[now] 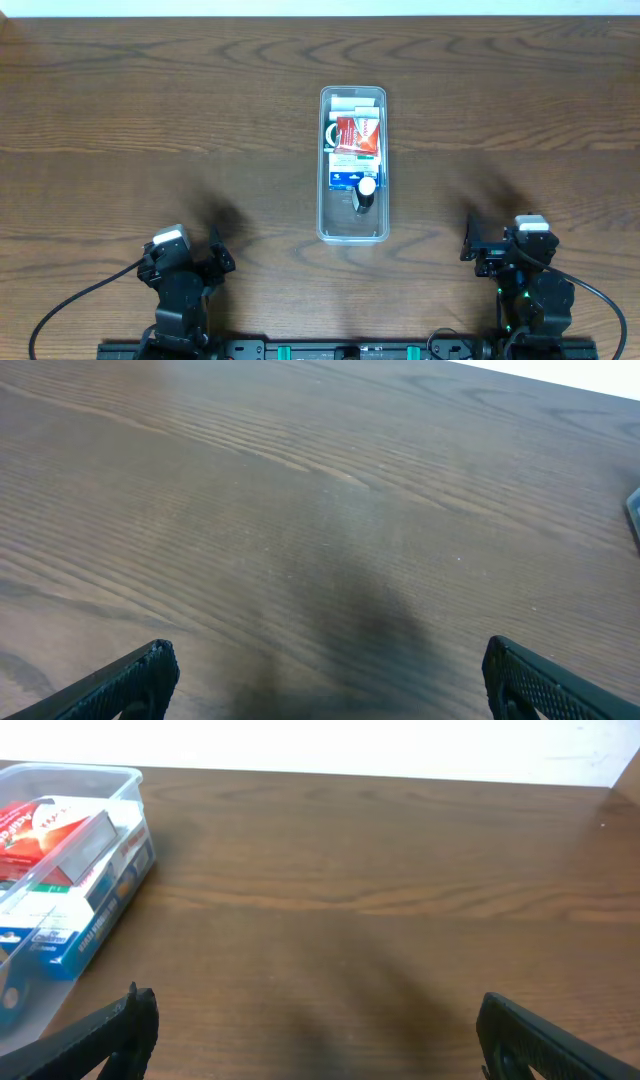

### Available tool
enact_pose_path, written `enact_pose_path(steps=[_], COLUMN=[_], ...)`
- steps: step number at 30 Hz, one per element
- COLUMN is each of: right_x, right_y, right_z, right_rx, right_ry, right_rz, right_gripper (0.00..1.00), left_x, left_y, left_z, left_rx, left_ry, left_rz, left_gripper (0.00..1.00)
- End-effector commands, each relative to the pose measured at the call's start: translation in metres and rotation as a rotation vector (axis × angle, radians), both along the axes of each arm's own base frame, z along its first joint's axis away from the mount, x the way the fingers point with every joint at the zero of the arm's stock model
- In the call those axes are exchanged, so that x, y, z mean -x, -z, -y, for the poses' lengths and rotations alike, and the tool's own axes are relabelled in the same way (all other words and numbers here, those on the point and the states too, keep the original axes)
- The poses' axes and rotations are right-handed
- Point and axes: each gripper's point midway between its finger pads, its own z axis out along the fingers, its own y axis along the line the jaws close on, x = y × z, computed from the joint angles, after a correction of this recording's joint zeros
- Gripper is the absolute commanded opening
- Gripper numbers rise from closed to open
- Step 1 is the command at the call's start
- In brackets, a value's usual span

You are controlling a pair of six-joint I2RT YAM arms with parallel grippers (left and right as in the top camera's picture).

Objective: Pack container

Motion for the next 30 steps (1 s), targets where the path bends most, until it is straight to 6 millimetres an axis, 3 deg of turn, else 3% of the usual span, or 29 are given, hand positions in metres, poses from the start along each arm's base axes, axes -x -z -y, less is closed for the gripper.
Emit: enact_pose_path(steps=[1,30], right_x=[-0.0002,-0.0002], right_y=[0.0025,0.0026], right_z=[-0.0034,-0.0033], right_rx=[0.006,0.006], right_ry=[-0.018,-0.018], right_rz=[-0.001,-0.001], right_gripper=[0.99,0.99], left_x=[0.0001,0.0008], left_y=[0.0068,0.0075], left_z=[-0.0020,-0.0026], left_rx=[-0.014,-0.036], left_ry=[-0.006,0.001], left_rz=[-0.012,-0.021], left_gripper=[0.98,0.98])
